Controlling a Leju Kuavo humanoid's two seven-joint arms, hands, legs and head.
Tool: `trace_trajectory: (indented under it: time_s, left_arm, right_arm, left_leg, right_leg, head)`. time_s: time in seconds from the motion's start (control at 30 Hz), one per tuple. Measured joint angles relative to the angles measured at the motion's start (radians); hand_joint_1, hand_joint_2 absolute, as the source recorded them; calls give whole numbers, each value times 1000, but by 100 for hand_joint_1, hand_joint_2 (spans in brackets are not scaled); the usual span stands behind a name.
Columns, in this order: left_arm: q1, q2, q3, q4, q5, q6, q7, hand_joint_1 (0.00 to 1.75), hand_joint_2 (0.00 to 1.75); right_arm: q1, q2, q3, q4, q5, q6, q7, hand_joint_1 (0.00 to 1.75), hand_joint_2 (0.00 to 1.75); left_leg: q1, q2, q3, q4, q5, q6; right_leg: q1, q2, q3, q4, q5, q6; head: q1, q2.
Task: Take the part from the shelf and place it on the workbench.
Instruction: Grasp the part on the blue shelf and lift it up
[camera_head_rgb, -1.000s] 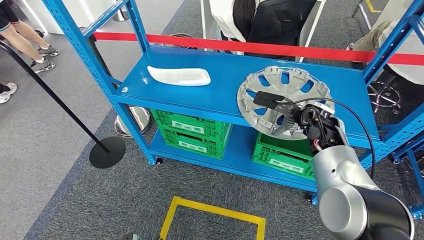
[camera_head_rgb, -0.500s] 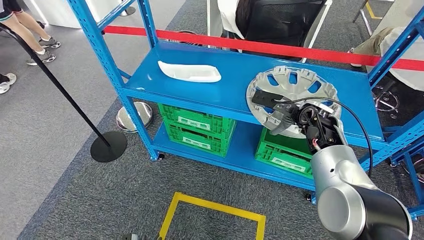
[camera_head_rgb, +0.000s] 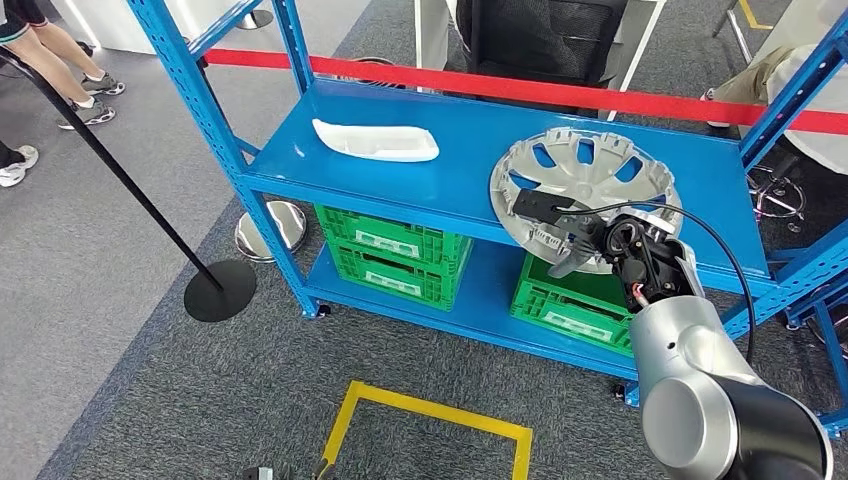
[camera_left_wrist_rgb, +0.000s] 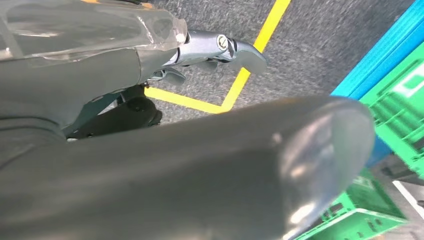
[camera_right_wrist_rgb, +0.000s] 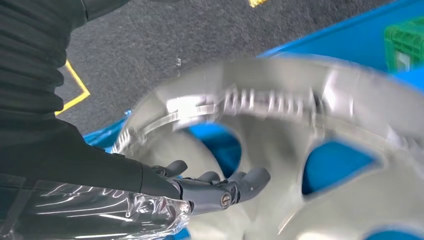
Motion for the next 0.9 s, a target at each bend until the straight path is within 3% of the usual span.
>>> trace_trajectory:
  time_s: [0.03, 0.1, 0.13, 0.17, 0.2, 0.23, 0.3, 0.33, 0.43, 0.57, 0.67, 0.8, 0.9]
  left_arm:
    - [0, 0, 0, 0, -1, 9, 3, 0, 0]
    - [1, 1, 0, 0, -6, 36, 7, 0, 0]
    - [2, 1, 0, 0, -9, 53, 10, 0, 0]
    - [2, 2, 0, 0, -11, 68, 15, 0, 0]
    - [3, 2, 0, 0, -12, 81, 21, 0, 0]
    - [3, 3, 0, 0, -13, 90, 26, 0, 0]
    - [3, 3, 0, 0, -13, 98, 30, 0, 0]
    - [4, 4, 0, 0, -13, 100, 30, 0, 0]
    - [5, 4, 0, 0, -13, 103, 28, 0, 0]
    - [6, 2, 0, 0, -13, 107, 17, 0, 0]
    - [7, 2, 0, 0, -13, 103, 2, 0, 0]
    - [7, 2, 0, 0, -13, 101, -17, 0, 0]
    - [7, 2, 1, 0, -12, 101, -22, 0, 0]
  right_arm:
    - [-1, 1, 0, -1, 0, 1, 0, 0, 175]
    - [-1, 2, 0, -1, 0, 2, 0, 0, 175]
    - [1, 2, 0, -1, 1, 2, 0, 0, 175]
    - [3, 2, 0, -1, 1, 3, 0, 0, 175]
    - [5, 2, 0, -1, 2, 4, 0, 0, 175]
    - [6, 2, 0, -1, 2, 5, -1, 0, 175]
    - [4, 2, 0, -1, 2, 6, -1, 0, 175]
    - [3, 3, 0, -1, 2, 6, -2, 0, 175]
    - [2, 3, 0, -1, 3, 6, -3, 0, 175]
    - [-1, 5, 0, -1, 4, 7, -3, 0, 175]
    - [-1, 6, 0, -1, 5, 7, -3, 0, 175]
    - [5, 7, -1, 1, 0, 7, -4, 0, 175]
    - [15, 8, -4, 2, -8, 7, -6, 0, 175]
  left_leg:
    - [2, 1, -22, 45, -22, -6]
    - [7, 1, -99, 176, -73, -15]
    - [9, 1, -138, 229, -85, -18]
    - [10, 1, -161, 249, -76, -19]
    - [11, 1, -162, 227, -48, -19]
    - [11, 1, -144, 172, -7, -18]
    - [10, 1, -83, 30, 69, -12]
    - [8, 0, -63, -12, 87, -8]
    - [3, -3, -48, -35, 94, 5]
    - [6, -6, -44, -45, 99, 9]
    - [4, -7, -44, -45, 97, 14]
    - [3, -7, -44, -45, 96, 19]
    - [4, -7, -44, -44, 96, 20]
  right_leg:
    - [-4, -1, 7, -1, 0, -3]
    - [-5, -2, 12, -1, -2, -5]
    - [-5, -2, 13, -1, -4, -5]
    - [-5, -1, 14, -1, -7, -4]
    - [-5, -1, 16, -1, -10, -2]
    - [-6, 0, 19, -1, -14, 0]
    - [-5, 1, 26, -1, -22, 8]
    - [-3, 2, 28, -2, -25, 13]
    - [-1, 3, 35, -12, -29, 25]
    - [1, -3, 47, -29, -27, 3]
    - [0, -5, 51, -38, -24, 9]
    - [-1, -4, 54, -44, -21, 30]
    - [0, -4, 54, -44, -20, 34]
  head:
    - [-2, 0]
    - [-7, 0]
    - [-7, 0]
    - [-7, 0]
    - [-7, 0]
    - [-7, 0]
    - [-6, 0]
    - [-6, 0]
    - [-5, 0]
    - [-2, 0]
    - [-2, 0]
    - [-2, 0]
    - [-2, 0]
